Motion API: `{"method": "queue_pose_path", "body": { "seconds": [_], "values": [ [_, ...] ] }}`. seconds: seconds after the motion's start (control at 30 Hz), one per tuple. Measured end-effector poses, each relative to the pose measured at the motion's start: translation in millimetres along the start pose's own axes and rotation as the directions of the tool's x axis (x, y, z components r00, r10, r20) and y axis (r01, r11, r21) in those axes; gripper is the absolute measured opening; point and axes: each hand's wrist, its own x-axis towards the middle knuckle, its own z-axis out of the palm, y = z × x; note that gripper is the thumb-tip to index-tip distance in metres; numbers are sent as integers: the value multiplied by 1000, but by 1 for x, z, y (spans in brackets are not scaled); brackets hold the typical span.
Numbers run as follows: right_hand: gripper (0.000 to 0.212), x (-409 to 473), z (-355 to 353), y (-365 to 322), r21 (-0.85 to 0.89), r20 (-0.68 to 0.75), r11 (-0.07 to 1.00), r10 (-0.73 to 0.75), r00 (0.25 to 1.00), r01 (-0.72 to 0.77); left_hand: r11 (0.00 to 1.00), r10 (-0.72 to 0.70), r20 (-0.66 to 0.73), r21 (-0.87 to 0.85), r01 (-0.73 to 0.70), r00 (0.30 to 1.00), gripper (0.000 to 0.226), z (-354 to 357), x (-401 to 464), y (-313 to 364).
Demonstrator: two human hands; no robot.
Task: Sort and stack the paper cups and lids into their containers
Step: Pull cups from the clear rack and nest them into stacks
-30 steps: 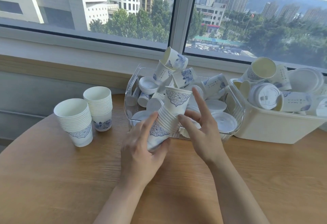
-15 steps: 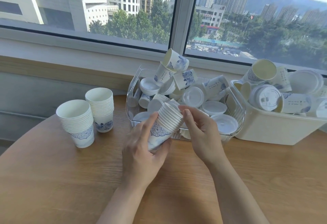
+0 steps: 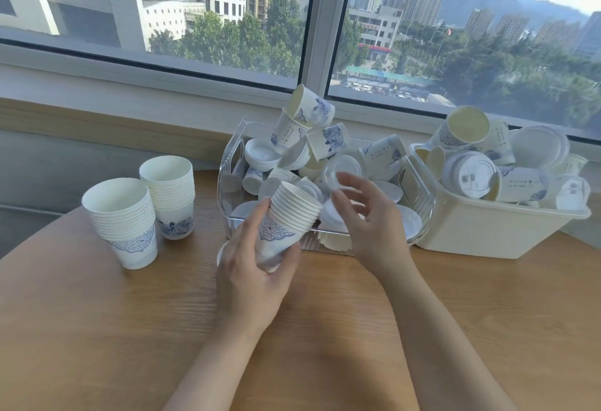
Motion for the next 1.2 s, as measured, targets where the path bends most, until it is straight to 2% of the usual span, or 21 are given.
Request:
{"method": "queue_pose_path", "body": {
  "seconds": [0.13,0.23,0.37,0.5,0.63,0.8,0.97,1.1,1.2],
  "values": [
    [39,45,-36,25,-295,-109,955,-39,993,5,995,-84,30,-56,86,996,75,2,-2,2],
    [52,79,-58,41,-445,-110,893,25,994,-72,997,-41,62,-61,45,997,77,5,-2,4],
    [60,107,-62,46,-483,-52,867,113,992,-124,999,-20,107,-40,24,994,75,5,-2,7],
    [58,111,-61,39,-449,-84,877,151,985,-172,999,-19,132,-39,24,991,76,5,-3,7],
    [55,103,-57,34,-308,-173,938,110,979,-159,999,-26,145,-41,33,989,77,4,-4,5],
    [72,87,-57,33,-284,-202,947,94,975,-150,999,-28,146,-39,34,989,77,4,-3,6],
    [54,73,-53,35,-434,-123,887,112,986,-155,999,-34,142,-21,37,989,78,4,-4,5],
    [39,67,-45,38,-636,-151,762,34,988,-123,999,-37,127,-23,40,991,77,4,-4,4],
    [42,67,-39,38,-713,-129,694,9,992,-99,999,-35,121,-28,38,992,77,3,-4,5]
  ]
}}
